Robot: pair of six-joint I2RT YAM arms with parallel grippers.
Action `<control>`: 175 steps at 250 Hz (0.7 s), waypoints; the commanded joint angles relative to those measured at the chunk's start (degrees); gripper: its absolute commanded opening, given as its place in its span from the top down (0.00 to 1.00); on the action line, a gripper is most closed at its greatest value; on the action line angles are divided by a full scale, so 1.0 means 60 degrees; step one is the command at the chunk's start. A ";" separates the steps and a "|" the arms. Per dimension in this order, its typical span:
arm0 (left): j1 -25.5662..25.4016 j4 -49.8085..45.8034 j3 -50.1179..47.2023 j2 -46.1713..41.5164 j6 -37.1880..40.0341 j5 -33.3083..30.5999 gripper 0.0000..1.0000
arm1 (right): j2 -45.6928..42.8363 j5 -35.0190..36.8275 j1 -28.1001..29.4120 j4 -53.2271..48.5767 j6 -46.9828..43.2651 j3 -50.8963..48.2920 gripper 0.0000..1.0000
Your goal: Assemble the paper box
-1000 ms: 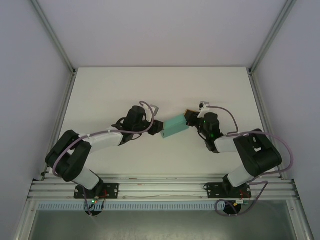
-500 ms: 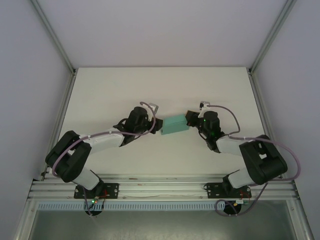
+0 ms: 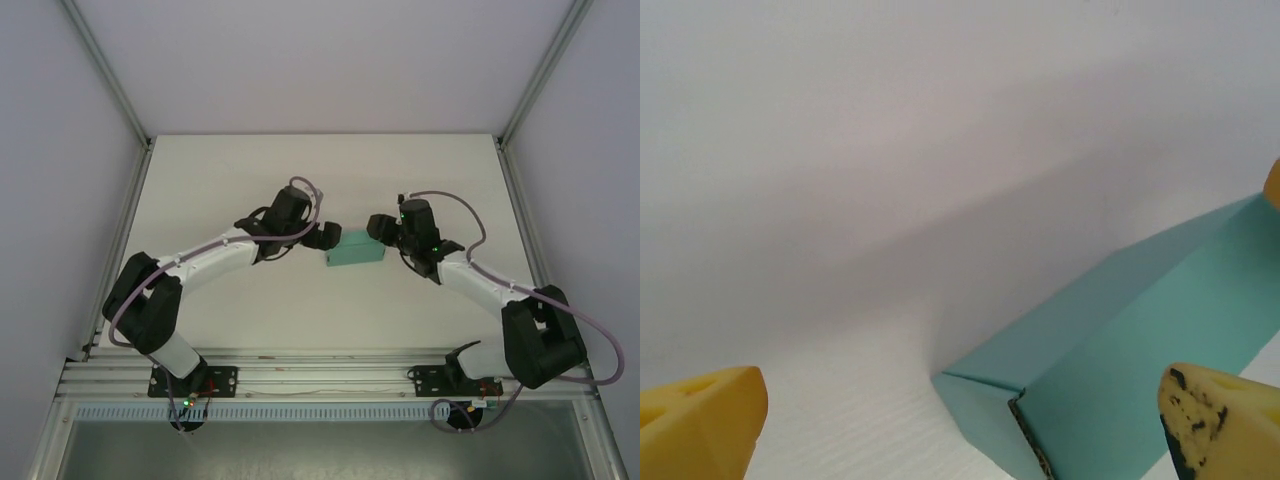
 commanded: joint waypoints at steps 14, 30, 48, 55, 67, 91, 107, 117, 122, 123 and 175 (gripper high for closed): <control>0.0712 -0.1263 0.0770 -0.0622 -0.0687 -0.0441 0.00 | -0.0490 0.0709 0.0006 -0.1787 -0.0570 0.0947 0.31; 0.1191 -0.1465 0.0857 -0.0781 -0.0979 -0.0285 0.00 | -0.0599 0.0351 -0.0012 -0.1978 -0.1259 0.1221 0.28; 0.1891 -0.1585 0.0794 -0.0955 -0.1188 0.0178 0.00 | -0.0642 -0.0704 -0.0005 -0.2321 -0.2875 0.1600 0.22; 0.2160 -0.1620 0.0741 -0.1044 -0.1227 0.0308 0.00 | -0.0614 -0.1290 -0.0003 -0.2628 -0.3746 0.1819 0.20; 0.2638 -0.1687 0.0639 -0.1148 -0.1232 0.0569 0.00 | -0.0507 -0.2280 -0.0013 -0.3467 -0.5448 0.2288 0.13; 0.3323 -0.1898 0.0361 -0.1420 -0.1230 0.0552 0.00 | 0.0014 -0.3604 0.0029 -0.5894 -0.8778 0.3594 0.07; 0.3671 -0.1993 0.0048 -0.1639 -0.1233 0.0365 0.00 | 0.0606 -0.3487 0.0107 -0.7165 -1.0109 0.4659 0.06; 0.3833 -0.2091 -0.0176 -0.1771 -0.1220 0.0226 0.00 | 0.0989 -0.3356 0.0170 -0.7843 -1.0841 0.5250 0.06; 0.3899 -0.2112 -0.0283 -0.1836 -0.1193 0.0192 0.00 | 0.1178 -0.3379 0.0173 -0.8168 -1.1381 0.5487 0.08; 0.3913 -0.2121 -0.0302 -0.1847 -0.1189 0.0185 0.00 | 0.1178 -0.3379 0.0173 -0.8168 -1.1381 0.5487 0.08; 0.4421 -0.2102 -0.1519 -0.2540 -0.1544 -0.0152 0.00 | 0.2889 -0.2473 0.0862 -0.9993 -1.4026 0.7208 0.07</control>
